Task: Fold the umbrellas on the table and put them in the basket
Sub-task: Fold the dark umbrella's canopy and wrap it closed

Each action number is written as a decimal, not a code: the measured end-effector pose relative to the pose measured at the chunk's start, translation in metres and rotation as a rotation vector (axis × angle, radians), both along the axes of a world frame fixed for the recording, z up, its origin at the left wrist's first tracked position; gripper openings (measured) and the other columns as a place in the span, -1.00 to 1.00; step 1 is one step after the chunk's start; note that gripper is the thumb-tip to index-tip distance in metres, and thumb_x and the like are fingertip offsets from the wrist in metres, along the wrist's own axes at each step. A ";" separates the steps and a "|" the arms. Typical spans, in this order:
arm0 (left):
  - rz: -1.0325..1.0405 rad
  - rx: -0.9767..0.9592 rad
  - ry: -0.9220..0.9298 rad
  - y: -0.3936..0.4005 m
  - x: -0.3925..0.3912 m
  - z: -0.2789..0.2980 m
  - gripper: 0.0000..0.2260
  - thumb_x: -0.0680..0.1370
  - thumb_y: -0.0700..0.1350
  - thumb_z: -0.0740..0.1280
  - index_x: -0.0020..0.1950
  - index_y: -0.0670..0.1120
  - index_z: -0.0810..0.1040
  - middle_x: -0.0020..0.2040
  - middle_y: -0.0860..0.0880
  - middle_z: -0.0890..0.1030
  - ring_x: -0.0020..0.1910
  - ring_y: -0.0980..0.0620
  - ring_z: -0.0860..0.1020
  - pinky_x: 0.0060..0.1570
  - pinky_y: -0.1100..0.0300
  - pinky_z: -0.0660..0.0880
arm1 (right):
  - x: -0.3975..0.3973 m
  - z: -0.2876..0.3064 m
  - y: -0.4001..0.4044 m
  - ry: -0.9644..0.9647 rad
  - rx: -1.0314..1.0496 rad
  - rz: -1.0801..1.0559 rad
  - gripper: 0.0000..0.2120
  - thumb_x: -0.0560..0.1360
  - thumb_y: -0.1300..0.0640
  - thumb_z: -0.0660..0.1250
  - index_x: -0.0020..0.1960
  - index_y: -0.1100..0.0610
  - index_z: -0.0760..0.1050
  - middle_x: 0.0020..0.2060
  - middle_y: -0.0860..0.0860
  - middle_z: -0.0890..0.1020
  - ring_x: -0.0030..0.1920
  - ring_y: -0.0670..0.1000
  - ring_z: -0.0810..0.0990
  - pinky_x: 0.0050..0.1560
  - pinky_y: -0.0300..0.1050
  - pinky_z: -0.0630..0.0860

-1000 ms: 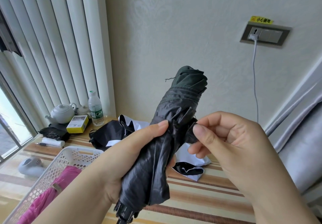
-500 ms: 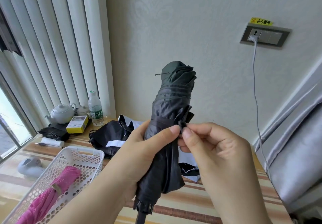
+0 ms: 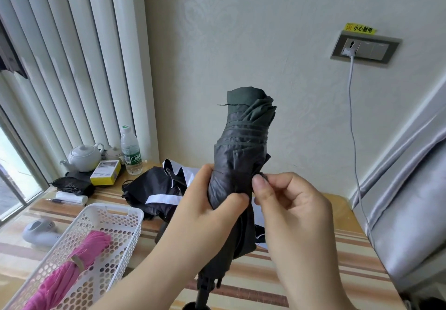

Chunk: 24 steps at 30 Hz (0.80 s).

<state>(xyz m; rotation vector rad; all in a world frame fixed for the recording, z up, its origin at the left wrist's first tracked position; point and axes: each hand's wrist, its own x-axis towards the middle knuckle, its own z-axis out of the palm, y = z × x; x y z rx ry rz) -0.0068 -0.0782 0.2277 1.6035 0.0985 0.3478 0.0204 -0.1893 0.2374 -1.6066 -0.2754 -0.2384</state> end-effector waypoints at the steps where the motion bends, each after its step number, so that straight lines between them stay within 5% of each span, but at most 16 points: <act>1: -0.020 -0.034 0.020 0.000 0.000 0.000 -0.81 0.31 -0.01 0.31 -0.10 0.08 0.52 -0.08 -0.11 0.61 -0.06 -0.04 0.57 -0.14 0.34 0.48 | 0.001 -0.001 0.000 -0.003 -0.009 0.006 -0.85 0.47 0.15 0.40 -0.27 0.12 0.54 -0.46 -0.01 0.59 -0.50 -0.22 0.47 -0.42 -0.41 0.40; 5: -0.119 -0.197 0.111 0.005 0.001 0.001 -0.74 0.24 0.03 0.37 -0.09 0.13 0.60 -0.05 -0.12 0.65 0.02 -0.13 0.62 0.16 -0.13 0.49 | 0.001 0.000 -0.001 0.035 0.057 0.071 -0.87 0.48 0.19 0.37 -0.23 0.17 0.53 -0.52 -0.06 0.55 -0.53 -0.22 0.46 -0.49 -0.37 0.42; 12: -0.148 -0.347 0.120 0.011 0.002 0.005 -0.83 0.41 -0.18 0.37 -0.15 0.10 0.64 -0.21 -0.01 0.68 -0.22 0.05 0.65 -0.15 0.09 0.48 | 0.013 0.001 -0.015 0.054 -0.062 0.138 -0.63 0.12 -0.23 0.45 -0.23 0.02 0.60 -0.31 -0.07 0.67 -0.26 -0.13 0.63 -0.26 -0.36 0.50; 16: -0.169 -0.326 0.092 0.011 0.005 0.000 -0.80 0.32 -0.09 0.33 -0.12 0.13 0.63 -0.11 -0.01 0.69 -0.09 0.05 0.66 -0.09 0.11 0.48 | 0.011 0.004 -0.011 -0.065 -0.189 0.114 -0.69 0.26 -0.22 0.41 -0.23 0.02 0.58 -0.34 -0.10 0.66 -0.29 -0.17 0.62 -0.25 -0.41 0.47; 20: -0.198 -0.345 0.100 0.010 0.007 -0.005 -0.80 0.33 -0.08 0.35 -0.09 0.14 0.63 -0.05 -0.08 0.69 -0.02 -0.05 0.65 0.00 0.03 0.55 | 0.016 0.001 -0.004 -0.235 -0.342 0.002 -0.82 0.47 0.04 0.40 -0.29 0.05 0.52 -0.37 -0.16 0.61 -0.36 -0.20 0.56 -0.34 -0.47 0.38; 24: -0.230 -0.344 0.122 0.015 0.014 -0.011 -0.82 0.32 -0.03 0.42 -0.11 -0.01 0.64 -0.16 -0.11 0.67 -0.19 -0.02 0.65 -0.19 0.15 0.59 | 0.021 0.001 -0.002 -0.094 -0.258 0.097 -0.79 0.44 -0.04 0.39 -0.26 0.07 0.54 -0.43 -0.16 0.59 -0.39 -0.21 0.54 -0.34 -0.45 0.39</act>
